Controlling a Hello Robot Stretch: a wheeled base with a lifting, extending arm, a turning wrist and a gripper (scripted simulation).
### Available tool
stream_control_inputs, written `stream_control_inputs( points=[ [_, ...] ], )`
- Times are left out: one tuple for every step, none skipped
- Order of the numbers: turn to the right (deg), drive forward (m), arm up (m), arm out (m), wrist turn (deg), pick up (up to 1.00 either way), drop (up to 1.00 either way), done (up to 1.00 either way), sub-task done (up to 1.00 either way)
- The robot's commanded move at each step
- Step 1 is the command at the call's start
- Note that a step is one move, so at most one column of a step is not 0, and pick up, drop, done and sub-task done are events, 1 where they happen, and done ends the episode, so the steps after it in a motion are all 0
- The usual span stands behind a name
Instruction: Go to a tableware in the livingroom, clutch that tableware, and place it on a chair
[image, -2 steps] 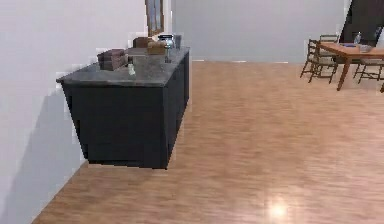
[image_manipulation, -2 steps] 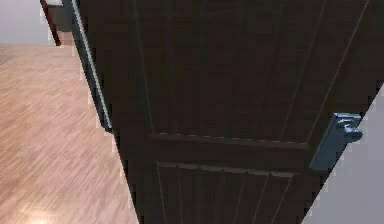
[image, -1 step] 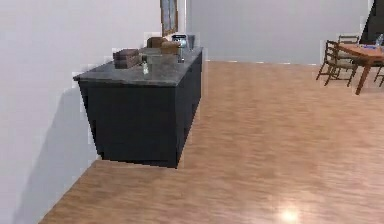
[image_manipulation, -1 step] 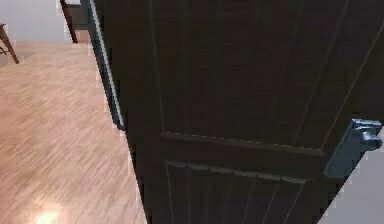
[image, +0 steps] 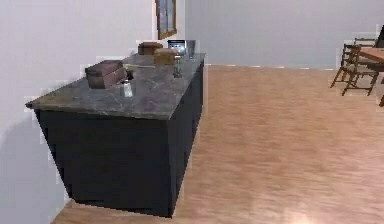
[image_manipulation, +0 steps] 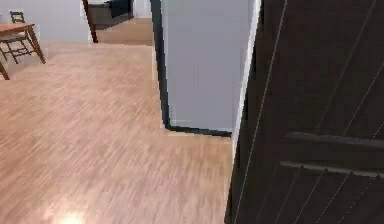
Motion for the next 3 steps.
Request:
stream_control_inputs(
  points=[
    [45.0, 0.00, 0.00, 0.00, 0.0, 0.00, 0.00, 0.00, 0.00],
    [15.0, 0.00, 0.00, 0.00, 0.0, 0.00, 0.00, 0.00, 0.00],
    [0.0, 1.00, 0.00, 0.00, 0.0, 0.00, 0.00, 0.00, 0.00]
  ],
)
